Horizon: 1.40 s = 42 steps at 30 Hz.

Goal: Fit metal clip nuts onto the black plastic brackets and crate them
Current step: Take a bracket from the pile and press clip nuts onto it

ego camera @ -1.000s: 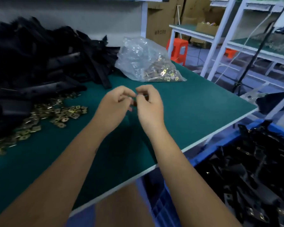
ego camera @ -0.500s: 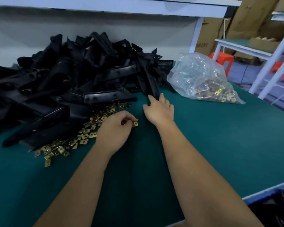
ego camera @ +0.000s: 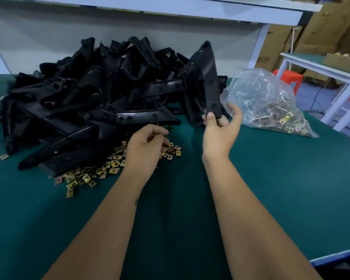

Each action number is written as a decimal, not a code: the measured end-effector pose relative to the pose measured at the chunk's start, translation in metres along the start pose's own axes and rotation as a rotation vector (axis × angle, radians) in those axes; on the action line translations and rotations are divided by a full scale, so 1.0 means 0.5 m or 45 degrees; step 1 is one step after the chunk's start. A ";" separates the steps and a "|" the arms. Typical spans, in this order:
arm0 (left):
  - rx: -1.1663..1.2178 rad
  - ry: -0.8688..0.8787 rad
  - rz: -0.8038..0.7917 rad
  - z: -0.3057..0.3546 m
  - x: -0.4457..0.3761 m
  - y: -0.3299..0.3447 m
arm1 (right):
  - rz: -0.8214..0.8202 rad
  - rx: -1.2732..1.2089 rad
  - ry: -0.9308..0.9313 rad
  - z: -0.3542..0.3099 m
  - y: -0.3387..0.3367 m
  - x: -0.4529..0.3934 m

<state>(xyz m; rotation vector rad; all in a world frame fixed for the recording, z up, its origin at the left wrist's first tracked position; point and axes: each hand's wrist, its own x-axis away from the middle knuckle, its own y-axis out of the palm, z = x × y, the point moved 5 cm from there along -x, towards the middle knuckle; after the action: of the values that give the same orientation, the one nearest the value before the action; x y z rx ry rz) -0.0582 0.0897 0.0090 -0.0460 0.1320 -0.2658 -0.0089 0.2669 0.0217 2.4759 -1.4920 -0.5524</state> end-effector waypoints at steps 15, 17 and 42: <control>1.056 -0.264 -0.450 0.016 -0.018 -0.077 | -0.338 -0.386 0.461 0.020 0.040 0.010; 0.878 -0.322 -0.609 0.018 -0.008 -0.059 | -0.334 -0.424 0.437 0.015 0.032 0.002; 1.118 -0.222 -0.029 -0.021 -0.048 -0.060 | -1.251 1.297 -0.324 0.050 0.101 0.083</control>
<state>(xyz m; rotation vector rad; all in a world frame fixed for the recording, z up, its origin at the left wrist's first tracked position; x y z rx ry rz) -0.0905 0.0671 0.0035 0.7999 -0.1668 -0.3228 -0.0423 0.2073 0.0081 4.0624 -0.4681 -0.2176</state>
